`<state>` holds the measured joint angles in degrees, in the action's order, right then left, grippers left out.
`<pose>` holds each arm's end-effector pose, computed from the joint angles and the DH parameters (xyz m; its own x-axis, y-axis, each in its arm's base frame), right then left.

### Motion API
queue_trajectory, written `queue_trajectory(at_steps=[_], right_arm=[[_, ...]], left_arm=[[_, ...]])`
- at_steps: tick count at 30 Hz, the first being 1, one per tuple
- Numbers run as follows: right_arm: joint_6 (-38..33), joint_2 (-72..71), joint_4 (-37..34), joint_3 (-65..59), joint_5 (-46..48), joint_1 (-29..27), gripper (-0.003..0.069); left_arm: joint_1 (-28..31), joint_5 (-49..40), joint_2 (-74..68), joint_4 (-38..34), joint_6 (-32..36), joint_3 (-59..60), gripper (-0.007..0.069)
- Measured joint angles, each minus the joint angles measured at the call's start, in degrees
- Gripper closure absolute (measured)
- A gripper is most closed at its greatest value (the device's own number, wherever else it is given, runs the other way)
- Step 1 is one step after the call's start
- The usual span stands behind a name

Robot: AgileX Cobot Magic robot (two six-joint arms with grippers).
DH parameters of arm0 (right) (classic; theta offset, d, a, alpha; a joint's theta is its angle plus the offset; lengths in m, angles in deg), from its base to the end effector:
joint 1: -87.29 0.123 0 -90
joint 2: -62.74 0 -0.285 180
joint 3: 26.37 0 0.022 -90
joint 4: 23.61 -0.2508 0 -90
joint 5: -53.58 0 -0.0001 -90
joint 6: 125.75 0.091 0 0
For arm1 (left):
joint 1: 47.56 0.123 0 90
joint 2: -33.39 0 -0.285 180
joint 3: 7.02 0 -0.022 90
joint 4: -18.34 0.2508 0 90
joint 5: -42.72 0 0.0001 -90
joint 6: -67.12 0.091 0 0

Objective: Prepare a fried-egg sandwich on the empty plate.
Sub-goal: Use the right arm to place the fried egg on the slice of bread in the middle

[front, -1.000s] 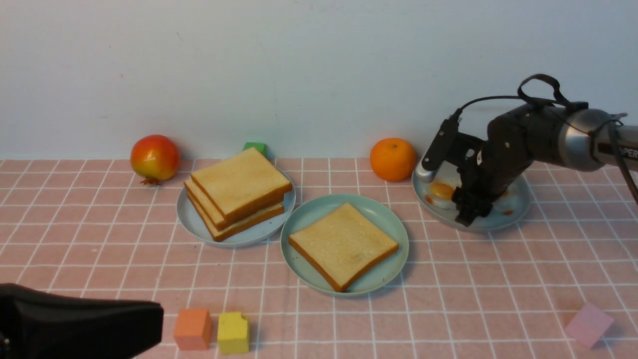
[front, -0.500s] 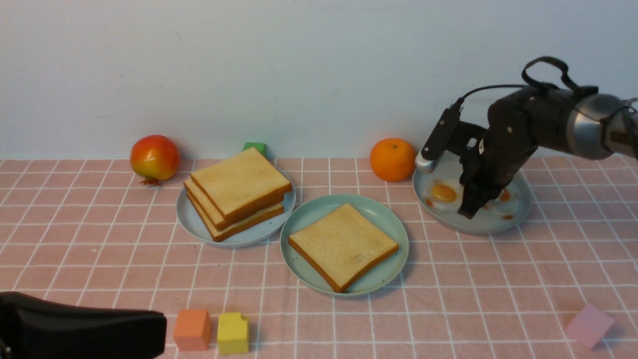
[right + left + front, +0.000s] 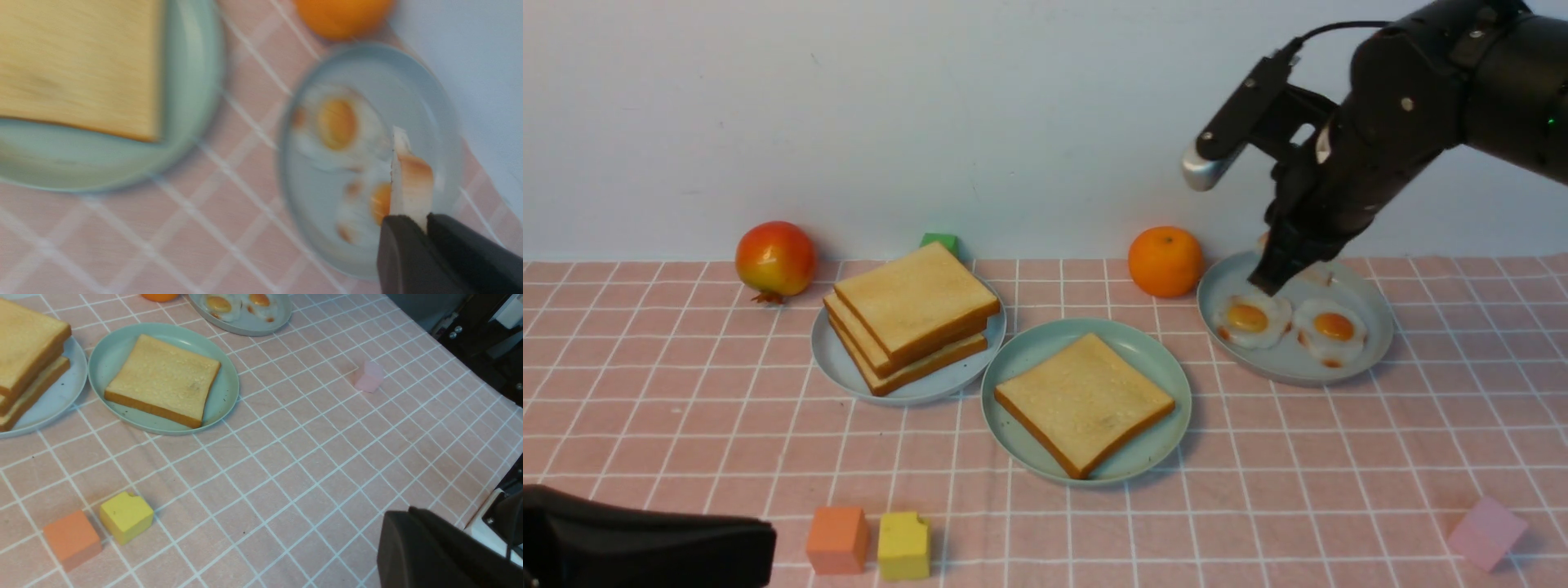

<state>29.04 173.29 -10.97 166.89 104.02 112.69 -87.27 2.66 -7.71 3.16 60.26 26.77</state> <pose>0.3682 0.1578 0.3046 -0.4464 -0.8116 -0.3768 -0.7005 0.5790 -0.4173 0.0699 -0.0780 0.3605 -0.5346 0.0354 -0.8444 0.6096 0.7081 -0.3562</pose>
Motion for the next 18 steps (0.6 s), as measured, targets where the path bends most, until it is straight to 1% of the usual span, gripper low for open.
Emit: queue_trajectory(at_steps=[2,3,5,7,8,9,10,12,15,18], right_arm=[[2.1,-0.4,0.0,-1.0,0.2,3.8,0.0583],[4.0,-0.4,0.2,-2.6,-0.4,7.6,0.0583],[6.1,-0.1,1.0,-4.3,-1.8,11.3,0.0583],[9.5,1.0,4.2,-6.4,-4.5,15.5,0.0583],[11.6,1.6,5.8,-6.7,-5.4,16.7,0.0583],[12.0,1.9,6.7,-6.8,-5.7,16.9,0.0583],[16.0,3.4,10.7,-6.9,-7.9,18.8,0.0583],[19.9,5.5,16.0,-6.9,-9.9,19.7,0.0583],[25.2,8.2,22.2,-6.9,-11.4,20.0,0.0583],[29.5,10.3,26.1,-6.9,-11.8,20.0,0.0583]], left_arm=[[0.0,-0.3,0.0,0.2,0.0,0.0,0.0612],[0.0,-0.6,0.0,0.4,0.0,0.0,0.0612],[0.0,-0.9,0.0,0.4,0.0,0.0,0.0612],[0.0,-1.2,0.0,0.4,0.0,0.0,0.0612],[0.0,-1.2,0.0,0.4,0.0,0.0,0.0612],[0.0,-1.2,0.0,0.4,0.0,0.0,0.0612],[0.0,-1.4,0.0,0.4,0.0,0.0,0.0612],[0.0,-1.6,0.0,0.4,0.0,0.0,0.0612],[0.0,-2.2,0.0,0.5,0.0,0.0,0.0612],[0.0,-2.6,0.0,0.5,0.0,0.0,0.0612]])
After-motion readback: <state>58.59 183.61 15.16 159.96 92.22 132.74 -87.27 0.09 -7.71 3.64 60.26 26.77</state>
